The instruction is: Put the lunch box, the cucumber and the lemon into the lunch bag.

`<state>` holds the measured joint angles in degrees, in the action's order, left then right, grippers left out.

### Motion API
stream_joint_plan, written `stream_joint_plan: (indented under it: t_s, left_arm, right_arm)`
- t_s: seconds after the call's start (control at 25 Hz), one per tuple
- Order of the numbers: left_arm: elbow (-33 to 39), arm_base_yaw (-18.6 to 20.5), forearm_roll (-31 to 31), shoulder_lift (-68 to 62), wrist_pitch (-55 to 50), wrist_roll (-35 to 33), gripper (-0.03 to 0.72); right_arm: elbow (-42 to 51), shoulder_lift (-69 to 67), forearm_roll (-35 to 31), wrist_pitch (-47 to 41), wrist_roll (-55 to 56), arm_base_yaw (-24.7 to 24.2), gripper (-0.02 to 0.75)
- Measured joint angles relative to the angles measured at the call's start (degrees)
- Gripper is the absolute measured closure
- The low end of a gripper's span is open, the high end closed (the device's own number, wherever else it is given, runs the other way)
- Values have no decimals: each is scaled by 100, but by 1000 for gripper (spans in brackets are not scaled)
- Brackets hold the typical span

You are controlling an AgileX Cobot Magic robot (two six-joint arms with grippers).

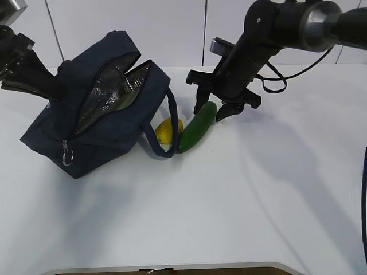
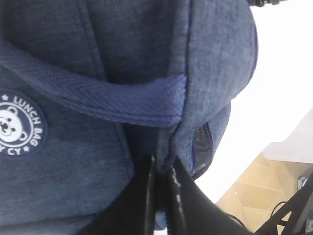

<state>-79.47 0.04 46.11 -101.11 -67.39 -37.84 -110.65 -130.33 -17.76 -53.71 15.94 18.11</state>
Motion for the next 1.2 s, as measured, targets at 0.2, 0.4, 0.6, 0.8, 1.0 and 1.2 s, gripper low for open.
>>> stream_joint_plan:
  t_s: [0.2,0.4,0.6,0.8,1.0,1.2]
  left_arm:
    - [0,0,-67,0,0,0,697]
    - [0,0,-80,0,0,0,697]
    - [0,0,-93,0,0,0,697]
    - [0,0,-103,0,0,0,697]
    - [0,0,-111,0,0,0,697]
    - [0,0,-111,0,0,0,697]
  right_arm:
    - [-150,-75,324,-142,329,34,288]
    - [-177,-143,428,-203,522,74,288]
    - [-204,-166,450,-83,653,192,288]
    - [-204,-166,522,-49,720,199,288]
    - [-204,-166,531,-43,751,199,288]
    - [-204,-166,586,-22,751,229,288]
